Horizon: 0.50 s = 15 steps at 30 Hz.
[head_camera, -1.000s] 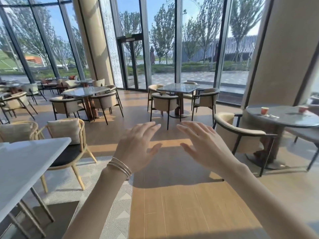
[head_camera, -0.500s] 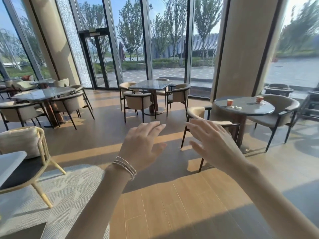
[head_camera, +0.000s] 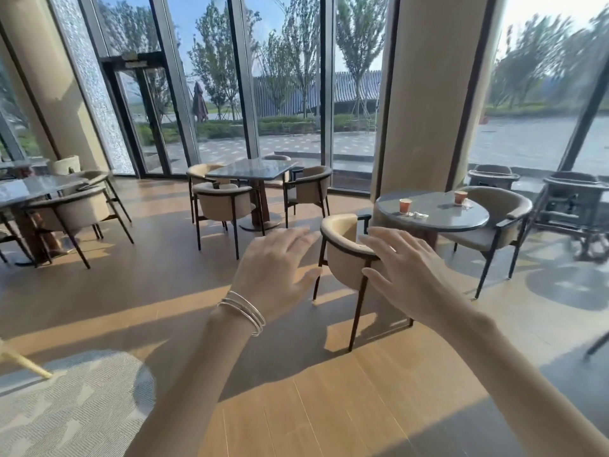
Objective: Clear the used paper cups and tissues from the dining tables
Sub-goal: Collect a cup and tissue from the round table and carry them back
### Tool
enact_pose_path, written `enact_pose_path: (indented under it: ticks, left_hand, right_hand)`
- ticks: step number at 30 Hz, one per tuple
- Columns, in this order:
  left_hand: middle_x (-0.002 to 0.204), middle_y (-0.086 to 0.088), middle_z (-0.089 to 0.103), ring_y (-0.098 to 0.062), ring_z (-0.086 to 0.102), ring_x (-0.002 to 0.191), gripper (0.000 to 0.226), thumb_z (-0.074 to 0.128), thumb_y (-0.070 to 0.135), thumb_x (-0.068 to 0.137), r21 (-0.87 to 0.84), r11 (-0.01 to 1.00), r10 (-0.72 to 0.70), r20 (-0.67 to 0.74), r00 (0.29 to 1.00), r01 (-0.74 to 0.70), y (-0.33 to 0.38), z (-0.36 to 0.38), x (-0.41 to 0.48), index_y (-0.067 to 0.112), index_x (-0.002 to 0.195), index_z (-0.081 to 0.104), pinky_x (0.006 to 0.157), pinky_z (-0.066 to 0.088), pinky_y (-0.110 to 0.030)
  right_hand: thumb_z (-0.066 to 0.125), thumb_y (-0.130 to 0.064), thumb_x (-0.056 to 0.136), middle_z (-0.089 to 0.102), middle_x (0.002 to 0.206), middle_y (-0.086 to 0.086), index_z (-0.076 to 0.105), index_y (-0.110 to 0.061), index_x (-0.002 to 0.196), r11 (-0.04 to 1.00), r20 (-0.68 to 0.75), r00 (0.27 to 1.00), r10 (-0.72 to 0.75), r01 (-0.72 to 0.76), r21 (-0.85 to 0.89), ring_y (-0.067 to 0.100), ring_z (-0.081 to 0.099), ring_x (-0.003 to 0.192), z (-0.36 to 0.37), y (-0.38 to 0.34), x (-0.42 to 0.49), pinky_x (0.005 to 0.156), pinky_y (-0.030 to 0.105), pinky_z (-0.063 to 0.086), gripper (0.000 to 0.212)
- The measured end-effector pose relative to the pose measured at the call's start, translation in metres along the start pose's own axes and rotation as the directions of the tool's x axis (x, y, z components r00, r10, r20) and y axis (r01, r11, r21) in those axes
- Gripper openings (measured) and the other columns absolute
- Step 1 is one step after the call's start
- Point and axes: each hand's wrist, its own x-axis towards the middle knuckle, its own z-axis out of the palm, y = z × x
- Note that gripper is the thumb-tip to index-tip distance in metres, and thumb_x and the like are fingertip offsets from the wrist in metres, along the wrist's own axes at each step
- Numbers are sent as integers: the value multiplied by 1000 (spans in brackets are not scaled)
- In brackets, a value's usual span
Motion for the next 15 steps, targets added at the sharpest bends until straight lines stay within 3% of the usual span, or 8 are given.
enact_pose_path:
  ticks: [8, 15]
  left_hand:
    - [140, 3, 44, -17, 42, 124, 56, 45, 48, 89, -62, 997, 54, 4, 999, -54, 26, 74, 111, 23, 138, 38, 99, 35, -38]
    - [141, 2, 44, -16, 41, 126, 55, 44, 48, 89, -115, 984, 142, 58, 988, -134, 29, 154, 180, 24, 138, 38, 98, 36, -37]
  right_hand:
    - [72, -23, 78, 56, 129, 8, 53, -15, 127, 997, -7, 997, 74, -74, -30, 26, 51, 120, 24, 107, 36, 97, 43, 41, 52]
    - [73, -20, 77, 60, 124, 11, 57, -12, 122, 985, 19, 987, 160, -159, -68, 28, 56, 115, 71, 175, 44, 92, 41, 44, 48]
